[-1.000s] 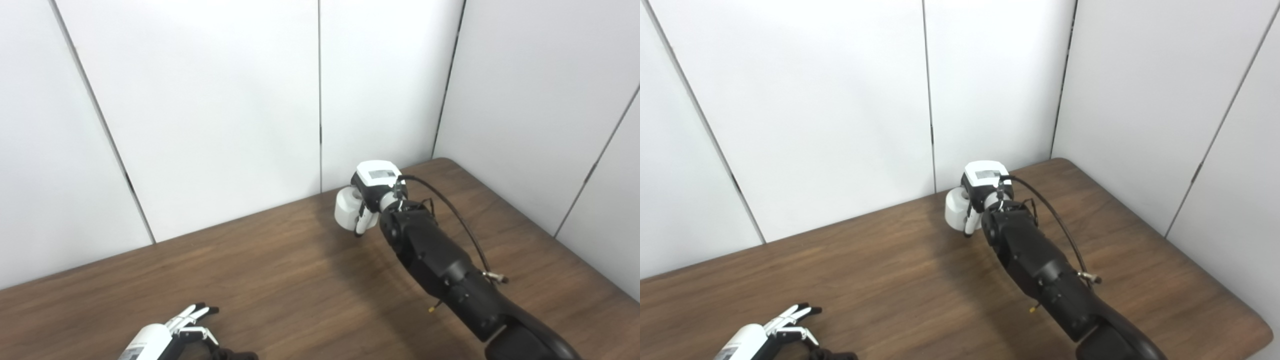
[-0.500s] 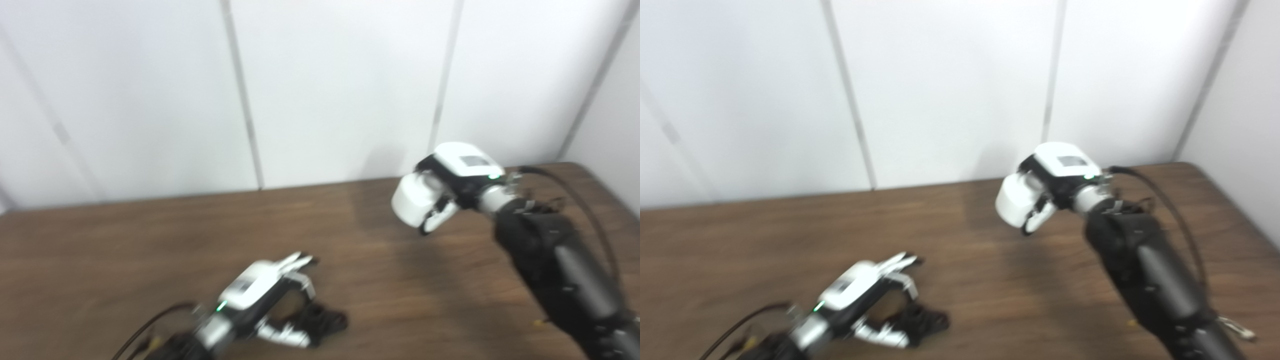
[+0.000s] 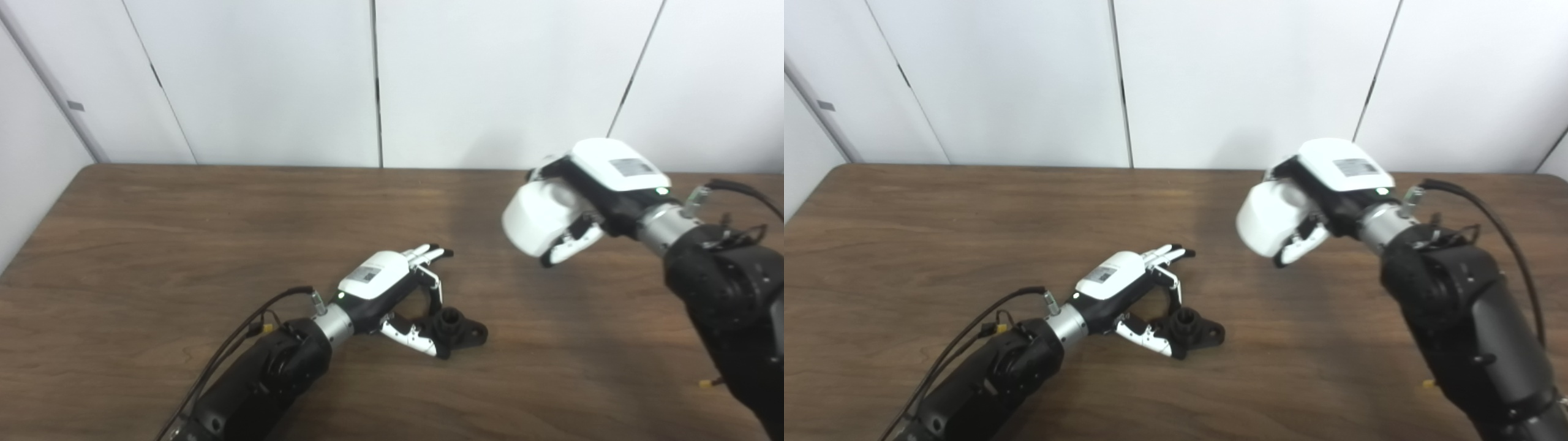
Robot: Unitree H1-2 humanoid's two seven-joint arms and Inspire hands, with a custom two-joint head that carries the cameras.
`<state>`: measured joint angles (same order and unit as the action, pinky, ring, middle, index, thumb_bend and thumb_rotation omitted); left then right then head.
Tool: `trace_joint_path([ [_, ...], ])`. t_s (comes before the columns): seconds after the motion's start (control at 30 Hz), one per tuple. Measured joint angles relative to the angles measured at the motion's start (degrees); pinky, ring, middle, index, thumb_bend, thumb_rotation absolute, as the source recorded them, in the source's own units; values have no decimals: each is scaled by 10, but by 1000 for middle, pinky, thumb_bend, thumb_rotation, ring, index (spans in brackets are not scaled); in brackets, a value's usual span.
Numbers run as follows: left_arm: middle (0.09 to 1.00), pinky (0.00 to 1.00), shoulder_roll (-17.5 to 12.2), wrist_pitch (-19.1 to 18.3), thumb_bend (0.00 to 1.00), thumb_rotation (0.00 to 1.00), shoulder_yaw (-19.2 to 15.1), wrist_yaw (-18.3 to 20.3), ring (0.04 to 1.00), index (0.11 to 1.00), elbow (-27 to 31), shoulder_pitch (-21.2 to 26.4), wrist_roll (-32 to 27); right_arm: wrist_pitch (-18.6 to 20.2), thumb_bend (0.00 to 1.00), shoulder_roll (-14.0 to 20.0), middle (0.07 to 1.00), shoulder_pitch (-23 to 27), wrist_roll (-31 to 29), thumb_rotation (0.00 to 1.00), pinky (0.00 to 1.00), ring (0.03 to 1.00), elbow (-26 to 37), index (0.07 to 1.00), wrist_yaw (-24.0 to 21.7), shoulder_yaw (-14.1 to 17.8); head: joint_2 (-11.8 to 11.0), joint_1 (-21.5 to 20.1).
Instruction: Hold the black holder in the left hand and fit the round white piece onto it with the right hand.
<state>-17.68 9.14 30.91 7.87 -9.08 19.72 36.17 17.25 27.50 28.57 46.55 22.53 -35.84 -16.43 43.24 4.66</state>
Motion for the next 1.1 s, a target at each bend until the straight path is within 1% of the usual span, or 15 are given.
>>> trace_joint_path([
  [0.07, 969, 951, 0, -2, 524, 68, 0, 1, 1000, 484, 2, 0, 2, -2, 526, -7, 747, 0, -1, 138, 716, 825, 8, 480, -2, -4, 0, 0],
  [0.17, 965, 942, 0, -4, 524, 68, 0, 2, 1000, 484, 3, 0, 3, -20, 526, -11, 742, 0, -4, 140, 712, 814, 15, 480, -2, -8, 5, -10],
  [0.37, 965, 939, 1, -15, 524, 68, 0, 10, 1000, 484, 11, 0, 8, -47, 526, -17, 739, -13, -11, 143, 679, 803, 15, 480, -2, -24, 7, -11],
  [0.47, 963, 934, 2, -16, 524, 67, 0, 10, 1000, 484, 11, 0, 9, -62, 526, -21, 736, -15, -10, 144, 694, 798, 15, 480, -4, -37, 8, -11],
  [0.6, 961, 928, 3, -16, 524, 67, 1, 10, 1000, 484, 11, 1, 11, -69, 526, -30, 740, -14, -11, 144, 702, 805, 15, 480, -14, -48, 9, -12],
  [0.8, 965, 940, 4, -16, 524, 68, 1, 10, 1000, 484, 11, 2, 14, -86, 526, -31, 738, -14, -11, 144, 708, 809, 15, 480, -21, -50, 10, -12],
  [0.9, 963, 930, 5, -17, 524, 69, 1, 11, 1000, 484, 11, 2, 14, -92, 526, -33, 734, -14, -11, 143, 704, 808, 15, 480, -21, -51, 11, -13],
  [1.1, 959, 927, 5, -17, 524, 69, 1, 11, 1000, 483, 11, 2, 18, -116, 526, -36, 733, -15, -13, 142, 692, 809, 15, 480, -22, -55, 13, -14],
])
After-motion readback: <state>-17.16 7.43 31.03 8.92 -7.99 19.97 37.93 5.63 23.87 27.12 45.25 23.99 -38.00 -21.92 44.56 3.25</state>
